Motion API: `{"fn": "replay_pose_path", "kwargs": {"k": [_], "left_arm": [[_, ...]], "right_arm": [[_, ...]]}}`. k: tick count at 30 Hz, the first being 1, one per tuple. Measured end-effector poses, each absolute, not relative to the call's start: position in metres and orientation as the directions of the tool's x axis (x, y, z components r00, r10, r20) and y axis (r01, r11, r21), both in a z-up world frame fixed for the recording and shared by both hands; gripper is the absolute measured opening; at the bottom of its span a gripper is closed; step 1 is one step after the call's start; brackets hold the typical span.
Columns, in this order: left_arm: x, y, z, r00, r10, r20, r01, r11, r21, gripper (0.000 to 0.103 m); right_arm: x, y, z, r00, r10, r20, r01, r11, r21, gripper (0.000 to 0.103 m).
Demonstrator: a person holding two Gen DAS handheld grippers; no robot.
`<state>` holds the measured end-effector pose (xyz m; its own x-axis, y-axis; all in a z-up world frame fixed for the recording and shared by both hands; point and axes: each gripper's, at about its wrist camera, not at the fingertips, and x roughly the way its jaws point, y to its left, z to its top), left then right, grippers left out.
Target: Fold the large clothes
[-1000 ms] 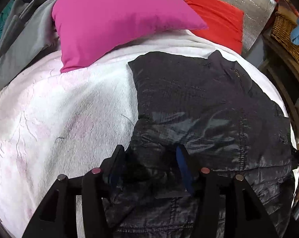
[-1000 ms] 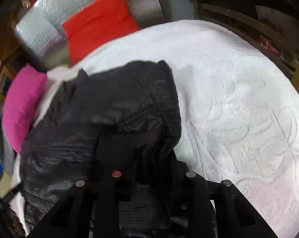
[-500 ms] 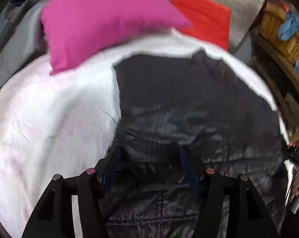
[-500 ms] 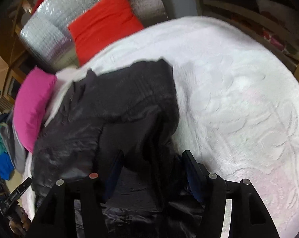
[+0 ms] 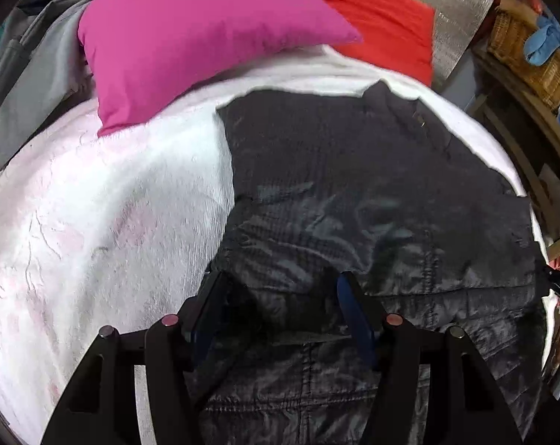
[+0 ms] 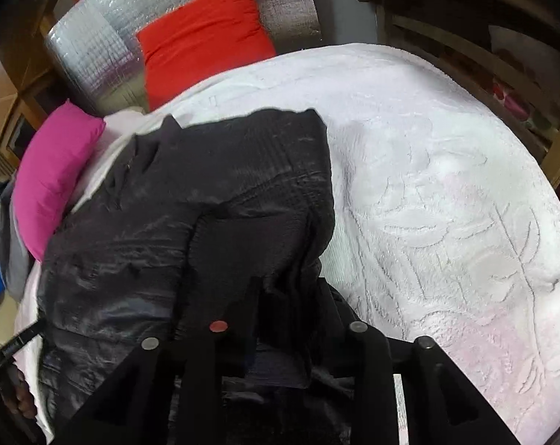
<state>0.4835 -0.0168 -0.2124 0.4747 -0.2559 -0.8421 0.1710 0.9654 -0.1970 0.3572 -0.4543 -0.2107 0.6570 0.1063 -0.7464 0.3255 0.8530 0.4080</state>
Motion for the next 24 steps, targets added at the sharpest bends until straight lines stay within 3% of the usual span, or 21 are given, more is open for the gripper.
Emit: {"fn": "replay_pose_path", "kwargs": {"k": [1, 4, 6, 12, 14, 18, 21, 24], "left_arm": [[0.483, -0.014, -0.208, 0.487, -0.264, -0.833, 0.169, 0.964, -0.207, 0.063], [0.488, -0.003, -0.193, 0.523, -0.302, -0.797, 0.154, 0.953, -0.26, 0.064], [0.493, 0.004, -0.187, 0.541, -0.335, -0.772, 0.137, 0.94, -0.312, 0.073], [0.521, 0.007, -0.21, 0.494, -0.386, -0.779, 0.08, 0.912, -0.401, 0.074], [0.527, 0.004, -0.221, 0.463, -0.393, -0.795, 0.062, 0.908, -0.413, 0.074], [0.526, -0.007, -0.234, 0.433, -0.354, -0.829, 0.056, 0.929, -0.367, 0.074], [0.523, -0.017, -0.233, 0.435, -0.318, -0.842, 0.082, 0.946, -0.314, 0.074], [0.523, -0.025, -0.244, 0.407, -0.27, -0.873, 0.093, 0.963, -0.255, 0.076]], "right_arm": [[0.354, -0.459, -0.207, 0.671, 0.113, -0.733, 0.33, 0.839, 0.432, 0.047], [0.347, -0.477, -0.202, 0.73, 0.12, -0.672, 0.347, 0.783, 0.516, 0.065], [0.349, -0.489, -0.207, 0.75, 0.156, -0.643, 0.342, 0.741, 0.578, 0.065], [0.39, -0.485, -0.233, 0.716, 0.237, -0.657, 0.352, 0.691, 0.632, 0.065], [0.404, -0.475, -0.237, 0.683, 0.248, -0.687, 0.337, 0.728, 0.598, 0.057], [0.401, -0.461, -0.214, 0.716, 0.091, -0.693, 0.344, 0.817, 0.462, 0.027], [0.391, -0.458, -0.197, 0.76, 0.045, -0.648, 0.33, 0.832, 0.446, 0.026], [0.407, -0.454, -0.223, 0.667, 0.038, -0.744, 0.371, 0.849, 0.377, 0.027]]}}
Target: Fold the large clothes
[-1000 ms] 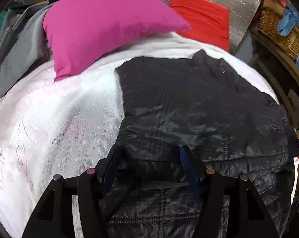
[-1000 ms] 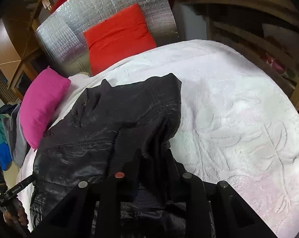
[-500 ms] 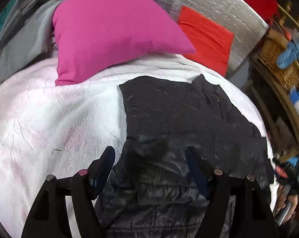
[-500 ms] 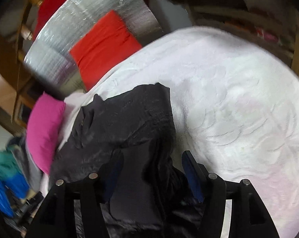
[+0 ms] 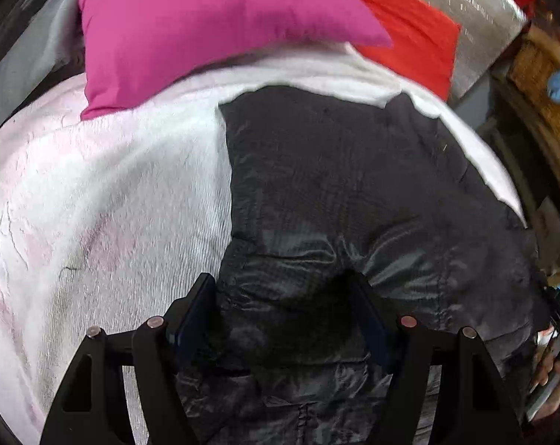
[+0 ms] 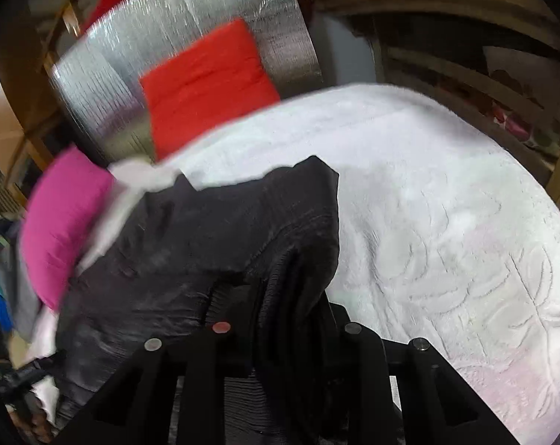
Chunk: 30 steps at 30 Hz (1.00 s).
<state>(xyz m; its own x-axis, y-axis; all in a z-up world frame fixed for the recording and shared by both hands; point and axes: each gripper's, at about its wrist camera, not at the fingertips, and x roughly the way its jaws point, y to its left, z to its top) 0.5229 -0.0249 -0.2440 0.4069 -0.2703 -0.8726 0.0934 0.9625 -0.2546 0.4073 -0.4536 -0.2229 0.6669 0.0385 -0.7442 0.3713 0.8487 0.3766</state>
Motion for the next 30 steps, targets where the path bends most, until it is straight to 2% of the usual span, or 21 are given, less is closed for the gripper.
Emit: {"fn": "replay_pose_path", "kwargs": {"k": [2, 4, 5, 6, 7, 15, 19, 23, 30], "left_arm": [[0.522, -0.027, -0.245, 0.406, -0.256, -0.877, 0.102, 0.967, -0.235, 0.076], [0.517, -0.027, -0.241, 0.407, -0.245, -0.88, 0.104, 0.97, -0.222, 0.076], [0.515, -0.025, -0.24, 0.412, -0.246, -0.877, 0.103, 0.969, -0.223, 0.076], [0.513, -0.023, -0.239, 0.416, -0.249, -0.875, 0.103, 0.969, -0.226, 0.076], [0.51, -0.02, -0.237, 0.418, -0.251, -0.873, 0.104, 0.968, -0.229, 0.076], [0.445, 0.001, -0.197, 0.542, -0.23, -0.808, 0.172, 0.972, -0.162, 0.076], [0.405, 0.015, -0.191, 0.567, -0.224, -0.792, 0.205, 0.97, -0.127, 0.076], [0.357, 0.04, -0.195, 0.584, -0.208, -0.785, 0.203, 0.973, -0.107, 0.076], [0.282, 0.085, -0.214, 0.559, -0.26, -0.787, 0.147, 0.966, -0.215, 0.076]], "right_arm": [[0.409, -0.457, -0.234, 0.657, 0.06, -0.751, 0.377, 0.837, 0.397, 0.034], [0.404, -0.463, -0.225, 0.663, 0.088, -0.744, 0.376, 0.819, 0.432, 0.035], [0.399, -0.466, -0.22, 0.67, 0.099, -0.736, 0.374, 0.811, 0.449, 0.04], [0.393, -0.468, -0.217, 0.681, 0.105, -0.725, 0.368, 0.807, 0.462, 0.05], [0.385, -0.469, -0.213, 0.694, 0.102, -0.713, 0.362, 0.807, 0.467, 0.055], [0.33, -0.46, -0.188, 0.751, 0.094, -0.653, 0.306, 0.828, 0.47, 0.057], [0.285, -0.453, -0.179, 0.781, 0.124, -0.612, 0.273, 0.814, 0.513, 0.065], [0.23, -0.438, -0.183, 0.792, 0.159, -0.589, 0.226, 0.819, 0.527, 0.066], [0.156, -0.421, -0.218, 0.738, 0.209, -0.641, 0.226, 0.819, 0.527, 0.069]]}}
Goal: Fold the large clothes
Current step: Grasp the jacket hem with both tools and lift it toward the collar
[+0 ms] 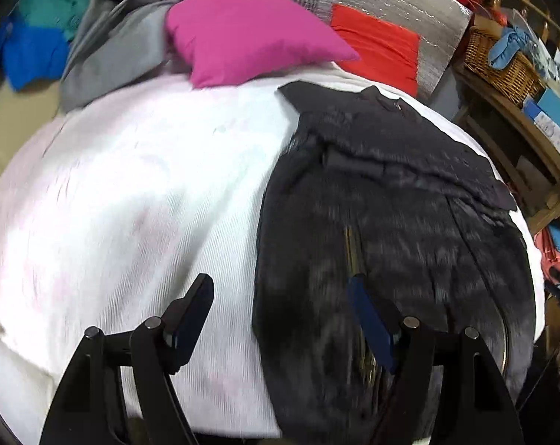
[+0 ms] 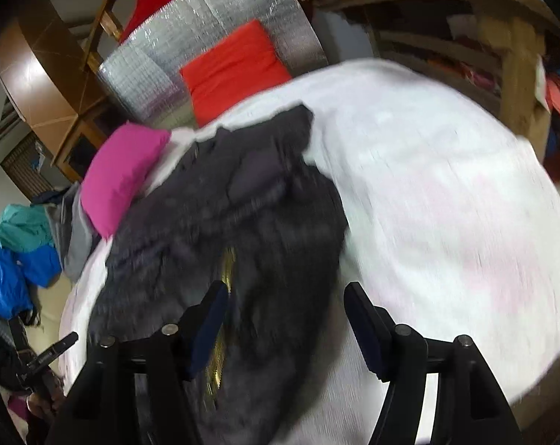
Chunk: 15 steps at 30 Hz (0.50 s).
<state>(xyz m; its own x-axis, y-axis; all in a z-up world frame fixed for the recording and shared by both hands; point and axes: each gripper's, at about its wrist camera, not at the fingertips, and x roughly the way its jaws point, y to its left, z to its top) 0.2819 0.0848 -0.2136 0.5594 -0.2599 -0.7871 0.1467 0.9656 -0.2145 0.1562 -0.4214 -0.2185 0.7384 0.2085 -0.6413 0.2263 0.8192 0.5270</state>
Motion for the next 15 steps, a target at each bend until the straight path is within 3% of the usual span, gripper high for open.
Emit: {"fn": "replay_pose_path", "kwargs": {"k": [15], "left_arm": [[0.241, 0.079, -0.233, 0.518, -0.247, -0.819, 0.133, 0.969, -0.208, 0.076]], "right_arm": [[0.139, -0.402, -0.237, 0.716, 0.202, -0.668, 0.254, 0.816, 0.519, 0.071]]}}
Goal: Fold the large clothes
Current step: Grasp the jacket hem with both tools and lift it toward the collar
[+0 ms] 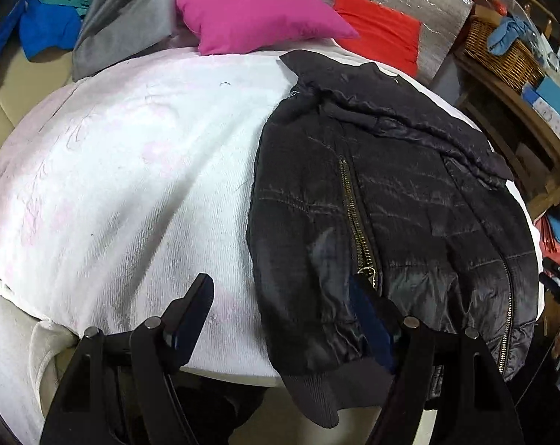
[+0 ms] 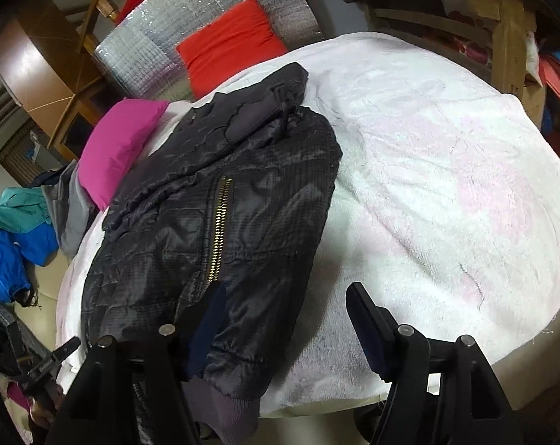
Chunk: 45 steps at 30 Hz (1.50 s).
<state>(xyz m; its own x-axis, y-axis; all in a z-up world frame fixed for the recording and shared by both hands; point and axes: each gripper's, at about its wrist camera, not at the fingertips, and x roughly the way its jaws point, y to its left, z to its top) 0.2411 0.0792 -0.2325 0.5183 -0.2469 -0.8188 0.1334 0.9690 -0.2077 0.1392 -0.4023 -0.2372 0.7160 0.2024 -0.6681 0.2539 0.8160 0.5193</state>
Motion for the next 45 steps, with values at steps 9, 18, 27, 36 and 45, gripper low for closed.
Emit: {"fn": "replay_pose_path", "kwargs": {"k": [9, 18, 27, 36, 45], "left_arm": [[0.318, 0.051, -0.21, 0.536, -0.251, -0.806, 0.083, 0.966, -0.245, 0.076], [0.435, 0.024, -0.216, 0.524, -0.402, -0.75, 0.04, 0.892, -0.45, 0.076], [0.484, 0.021, -0.229, 0.53, -0.416, -0.739, -0.044, 0.857, -0.514, 0.076], [0.482, -0.007, -0.237, 0.531, -0.192, -0.825, -0.057, 0.964, -0.261, 0.076], [0.422, -0.008, -0.189, 0.674, -0.089, -0.733, -0.067, 0.981, -0.181, 0.077]], "right_arm": [[0.208, -0.412, -0.205, 0.748, 0.158, -0.645, 0.254, 0.829, 0.498, 0.071], [0.3, -0.473, -0.204, 0.775, 0.18, -0.606, 0.318, 0.717, 0.62, 0.073], [0.343, -0.484, -0.197, 0.817, 0.281, -0.503, 0.252, 0.612, 0.75, 0.073], [0.362, -0.38, -0.213, 0.68, 0.628, -0.379, 0.086, 0.444, 0.892, 0.072], [0.361, -0.352, -0.234, 0.658, 0.616, -0.433, 0.197, 0.414, 0.889, 0.057]]}}
